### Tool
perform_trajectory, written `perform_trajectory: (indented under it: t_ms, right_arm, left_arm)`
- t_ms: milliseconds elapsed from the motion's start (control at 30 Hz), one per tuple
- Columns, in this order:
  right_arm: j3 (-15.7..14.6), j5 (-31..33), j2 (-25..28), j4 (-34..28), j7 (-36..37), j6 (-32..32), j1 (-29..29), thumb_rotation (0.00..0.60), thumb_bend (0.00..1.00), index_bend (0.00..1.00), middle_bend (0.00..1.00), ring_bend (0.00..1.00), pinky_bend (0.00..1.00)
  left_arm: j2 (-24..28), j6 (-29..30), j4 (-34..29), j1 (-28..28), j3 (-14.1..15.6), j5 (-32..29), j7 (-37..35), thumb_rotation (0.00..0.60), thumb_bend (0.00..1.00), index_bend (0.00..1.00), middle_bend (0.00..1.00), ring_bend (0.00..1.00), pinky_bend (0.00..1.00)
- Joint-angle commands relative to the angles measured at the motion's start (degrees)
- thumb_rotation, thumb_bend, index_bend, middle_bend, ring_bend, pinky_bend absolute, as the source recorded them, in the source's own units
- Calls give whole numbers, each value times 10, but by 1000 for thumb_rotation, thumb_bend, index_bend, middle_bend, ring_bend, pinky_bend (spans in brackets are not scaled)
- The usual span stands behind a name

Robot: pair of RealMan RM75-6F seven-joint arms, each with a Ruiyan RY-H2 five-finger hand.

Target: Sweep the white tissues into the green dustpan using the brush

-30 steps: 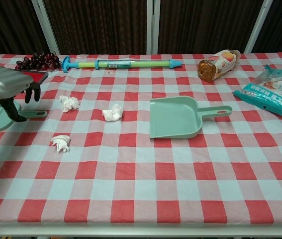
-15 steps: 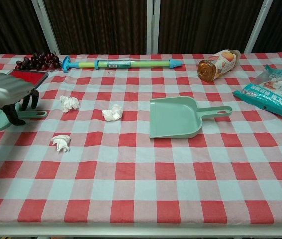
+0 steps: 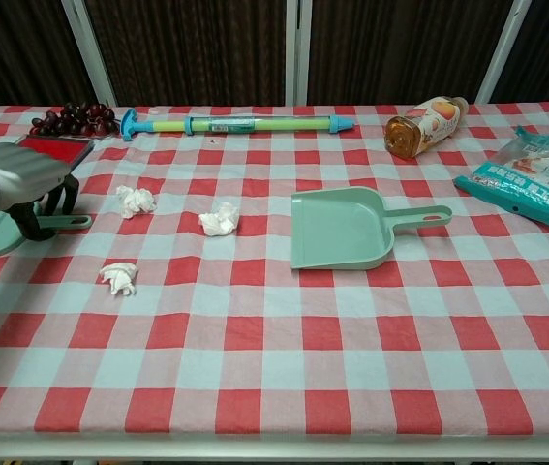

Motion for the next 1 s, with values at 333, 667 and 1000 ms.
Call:
perform_trajectory:
  t_ms: [333, 667, 1000]
  right_arm:
    - [-1, 1, 1, -2, -3, 3, -4, 600, 164, 99, 77, 0, 0]
    - [-3, 1, 6, -23, -49, -20, 7, 600, 164, 101, 95, 0, 0]
    - [26, 64, -27, -85, -229, -128, 86, 600, 168, 231, 210, 0, 0]
  left_arm:
    - [4, -16, 25, 5, 16, 50, -52, 600, 363, 485, 516, 396, 280]
    - [72, 1, -21, 32, 22, 171, -193, 600, 400, 495, 530, 396, 346]
    - [143, 51, -53, 75, 40, 342, -444, 600, 407, 500, 535, 397, 353]
